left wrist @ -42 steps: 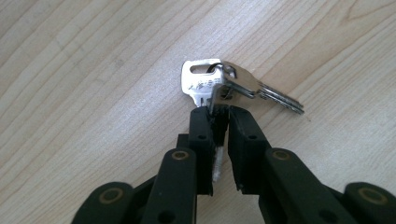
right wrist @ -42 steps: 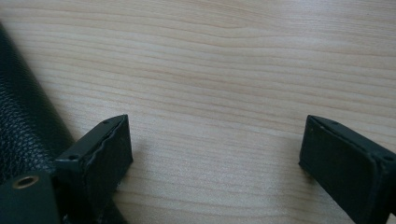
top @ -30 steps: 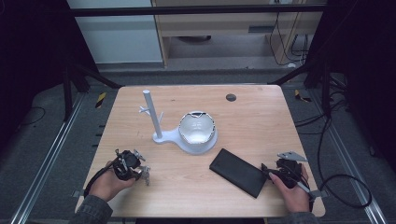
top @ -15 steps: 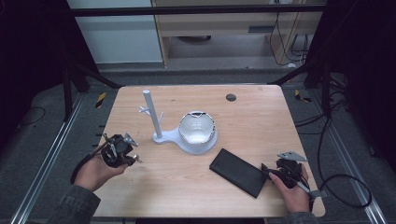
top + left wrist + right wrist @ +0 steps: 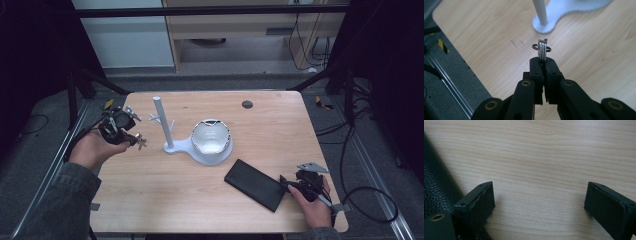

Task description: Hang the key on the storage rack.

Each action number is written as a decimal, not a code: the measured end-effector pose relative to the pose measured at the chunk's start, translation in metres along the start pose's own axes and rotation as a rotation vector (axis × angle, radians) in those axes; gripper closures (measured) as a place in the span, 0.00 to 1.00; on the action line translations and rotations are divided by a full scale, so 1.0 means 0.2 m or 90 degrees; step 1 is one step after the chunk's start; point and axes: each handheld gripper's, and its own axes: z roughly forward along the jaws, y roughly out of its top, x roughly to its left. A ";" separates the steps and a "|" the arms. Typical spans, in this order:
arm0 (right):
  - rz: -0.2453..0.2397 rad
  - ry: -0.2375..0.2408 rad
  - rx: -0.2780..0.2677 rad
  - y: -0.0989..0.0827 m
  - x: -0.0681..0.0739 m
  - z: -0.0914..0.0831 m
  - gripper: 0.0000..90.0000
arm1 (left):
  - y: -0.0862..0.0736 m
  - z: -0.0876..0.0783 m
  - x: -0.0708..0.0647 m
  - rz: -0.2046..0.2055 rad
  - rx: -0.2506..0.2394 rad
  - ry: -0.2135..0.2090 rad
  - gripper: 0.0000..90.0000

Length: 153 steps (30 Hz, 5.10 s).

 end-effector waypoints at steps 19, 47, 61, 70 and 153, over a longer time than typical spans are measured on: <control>0.000 0.000 -0.001 0.00 0.00 0.00 0.10 | 0.18 -0.07 0.02 0.000 -0.016 0.036 0.96; 0.000 0.000 -0.001 0.00 0.00 0.00 0.10 | 0.21 -0.10 0.03 0.010 -0.017 0.039 0.96; 0.000 0.000 -0.001 0.00 0.00 0.00 0.10 | 0.23 -0.09 0.01 0.019 -0.013 0.029 0.96; 0.000 0.000 -0.001 0.00 0.00 0.00 0.10 | 0.25 -0.07 0.01 0.017 -0.012 0.034 0.96; 0.009 0.009 -0.001 0.01 0.00 -0.03 0.11 | 0.26 0.62 -1.03 0.159 -0.143 -0.152 0.74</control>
